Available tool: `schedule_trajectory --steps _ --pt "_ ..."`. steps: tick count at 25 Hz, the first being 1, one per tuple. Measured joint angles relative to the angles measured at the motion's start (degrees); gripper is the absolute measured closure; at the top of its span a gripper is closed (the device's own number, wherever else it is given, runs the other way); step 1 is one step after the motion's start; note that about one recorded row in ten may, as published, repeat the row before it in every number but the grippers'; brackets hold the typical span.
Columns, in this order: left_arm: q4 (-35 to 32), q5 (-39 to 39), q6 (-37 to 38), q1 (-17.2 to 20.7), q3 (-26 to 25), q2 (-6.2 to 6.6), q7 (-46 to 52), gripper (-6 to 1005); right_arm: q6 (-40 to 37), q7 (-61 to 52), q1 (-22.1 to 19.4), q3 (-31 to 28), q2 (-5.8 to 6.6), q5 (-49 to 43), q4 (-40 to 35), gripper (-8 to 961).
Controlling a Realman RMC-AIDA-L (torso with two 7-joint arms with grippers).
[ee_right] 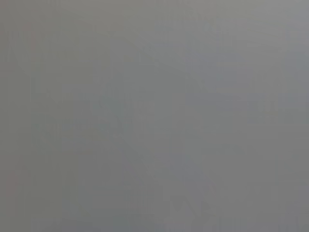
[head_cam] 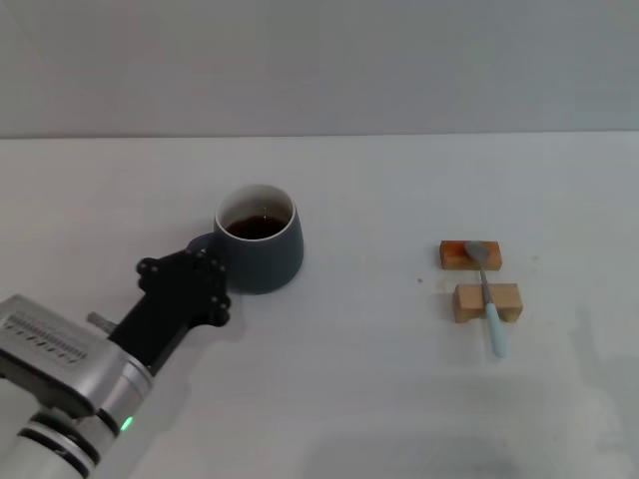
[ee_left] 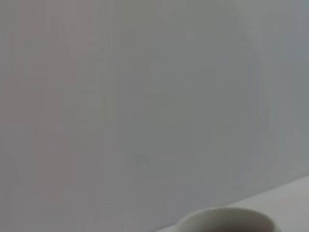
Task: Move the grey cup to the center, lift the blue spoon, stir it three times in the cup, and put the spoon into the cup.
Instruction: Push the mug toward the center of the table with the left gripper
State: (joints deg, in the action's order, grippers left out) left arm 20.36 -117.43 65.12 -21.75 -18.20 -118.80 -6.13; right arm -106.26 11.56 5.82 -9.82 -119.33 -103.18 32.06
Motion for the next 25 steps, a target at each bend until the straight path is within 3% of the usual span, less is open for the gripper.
schedule_trajectory --steps 8,9,15,16,25 --pt "-0.3 0.0 4.2 2.5 -3.8 0.4 -3.1 1000 -0.1 -0.2 -0.1 0.1 0.07 0.0 -0.1 235" --pt "-0.8 0.1 3.0 2.3 -6.1 0.42 -5.7 1000 -0.1 -0.2 -0.1 0.1 0.07 0.0 -0.1 235" --pt "-2.2 0.1 1.9 1.8 -7.9 0.42 -6.2 1001 -0.1 -0.2 -0.1 0.4 0.06 0.0 -0.1 235" --pt "-4.3 0.1 -0.9 0.8 -9.8 0.36 -5.9 1001 -0.1 -0.2 -0.1 0.5 0.06 0.0 0.0 235" --pt "-6.3 -0.2 -5.5 -1.4 -10.1 0.19 -5.6 1001 -0.1 -0.2 -0.1 0.6 0.06 0.0 0.1 235"
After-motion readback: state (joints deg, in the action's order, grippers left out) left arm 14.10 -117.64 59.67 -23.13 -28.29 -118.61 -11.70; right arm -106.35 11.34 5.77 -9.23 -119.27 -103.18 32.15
